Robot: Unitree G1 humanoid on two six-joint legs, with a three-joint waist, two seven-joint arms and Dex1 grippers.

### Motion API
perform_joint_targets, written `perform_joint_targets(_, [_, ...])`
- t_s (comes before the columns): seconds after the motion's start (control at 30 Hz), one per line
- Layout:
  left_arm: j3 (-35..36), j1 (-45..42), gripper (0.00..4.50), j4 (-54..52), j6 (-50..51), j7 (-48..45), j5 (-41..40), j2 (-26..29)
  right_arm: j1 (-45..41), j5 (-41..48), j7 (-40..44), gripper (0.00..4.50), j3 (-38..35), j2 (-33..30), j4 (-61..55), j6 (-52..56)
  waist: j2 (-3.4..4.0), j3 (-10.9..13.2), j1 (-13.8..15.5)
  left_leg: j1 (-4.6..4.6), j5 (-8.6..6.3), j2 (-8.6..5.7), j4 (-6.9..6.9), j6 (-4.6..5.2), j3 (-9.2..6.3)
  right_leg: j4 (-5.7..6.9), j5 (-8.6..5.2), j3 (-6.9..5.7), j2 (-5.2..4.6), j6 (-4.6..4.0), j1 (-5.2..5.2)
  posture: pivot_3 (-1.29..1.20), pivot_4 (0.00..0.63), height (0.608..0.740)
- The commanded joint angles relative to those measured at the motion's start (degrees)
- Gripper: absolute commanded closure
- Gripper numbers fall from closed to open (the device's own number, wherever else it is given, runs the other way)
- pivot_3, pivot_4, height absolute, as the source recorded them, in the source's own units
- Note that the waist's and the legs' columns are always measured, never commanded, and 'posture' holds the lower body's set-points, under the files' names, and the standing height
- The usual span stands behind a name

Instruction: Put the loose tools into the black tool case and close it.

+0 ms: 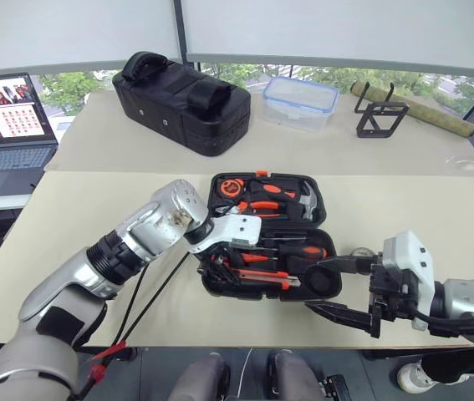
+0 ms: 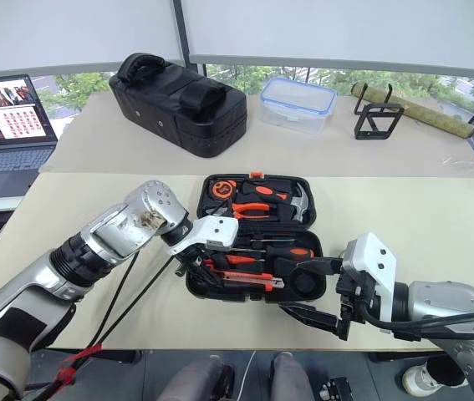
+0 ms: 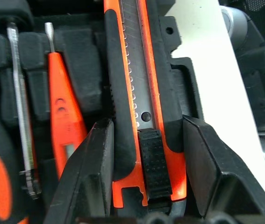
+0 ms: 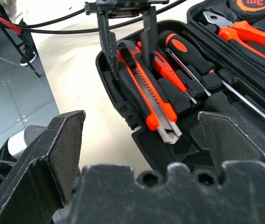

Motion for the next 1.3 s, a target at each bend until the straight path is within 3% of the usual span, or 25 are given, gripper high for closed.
perform_joint_targets(0.03, [0.7,-0.4,0.96,-2.4,3.7,-0.2,-1.6,0.4,-0.7,-0.2,0.4,0.00,0.4,0.2,-0.7,-1.8,-0.01,0.0,0.0,-0.03,0.00,0.00,0.00,0.00,0.00,0.00,0.00,0.00,0.01,0.00,-0.04,0.00,0.150,0.722])
perform_joint_targets(0.13, [2.0,-1.2,0.07,-1.6,4.1,0.7,-2.1,0.0,-1.2,-0.6,0.8,0.00,1.0,0.2,-0.1,-2.0,0.00,0.0,0.2,-0.02,0.00,-0.01,0.01,0.00,0.00,0.01,0.00,0.00,0.00,0.01,-0.02,0.00,0.150,0.722])
perform_joint_targets(0.27, [5.4,-2.3,0.07,0.0,4.7,0.8,-4.8,-0.5,-2.4,-1.3,1.0,0.00,2.0,0.2,1.0,-2.4,0.00,0.0,0.2,-0.02,0.00,-0.02,0.10,0.00,-0.01,0.00,0.00,-0.01,0.00,0.02,0.04,0.00,0.150,0.722])
perform_joint_targets(0.37, [8.9,-2.8,0.78,1.3,4.6,0.4,-7.7,-0.3,-2.7,-1.4,1.1,0.00,2.3,0.2,1.4,-2.5,0.00,0.0,0.1,-0.02,0.00,0.00,0.09,0.00,-0.01,0.04,0.00,0.00,0.01,0.02,0.00,0.00,0.150,0.722])
perform_joint_targets(0.7, [11.7,0.9,4.47,4.7,-6.9,-0.3,-8.8,0.1,-2.5,-1.6,1.7,0.00,2.0,0.0,1.6,-2.2,0.00,0.0,0.1,-0.04,0.01,-0.01,0.07,-0.01,-0.01,0.05,0.01,0.00,-0.02,0.01,-0.06,0.00,0.150,0.722])
perform_joint_targets(0.87, [6.6,2.3,4.47,4.1,-10.6,-2.5,-5.3,1.4,-2.6,-1.3,1.5,0.00,1.7,-0.1,1.4,-1.7,0.00,0.0,0.1,-0.05,0.01,-0.01,0.08,-0.01,-0.01,0.06,0.01,0.01,-0.02,0.01,-0.06,0.00,0.150,0.722])
perform_joint_targets(1.07, [3.1,3.6,4.47,9.2,-19.0,3.3,2.8,-0.9,-1.7,-1.0,1.1,0.00,1.3,0.1,0.7,-1.5,0.01,0.0,0.6,0.00,0.01,-0.02,0.09,-0.01,-0.01,0.02,0.01,0.00,-0.05,0.01,0.05,0.00,0.150,0.722])
perform_joint_targets(1.17, [3.5,4.5,4.47,9.3,-20.3,2.1,2.6,-1.1,-1.2,-0.6,0.8,0.00,1.0,0.1,0.3,-1.3,0.01,0.0,0.8,0.35,-0.04,-0.02,0.08,0.05,-0.03,-0.11,0.02,-0.01,-0.08,0.03,0.50,0.00,0.150,0.722])
perform_joint_targets(1.3, [7.4,2.9,4.47,7.9,-14.5,-0.3,-2.7,-1.8,-0.7,-0.1,0.7,0.00,0.3,-0.1,0.1,-1.2,0.01,0.0,0.7,0.44,-0.08,-0.02,0.09,0.12,-0.02,-0.10,0.03,0.01,-0.06,0.07,0.56,0.00,0.150,0.722])
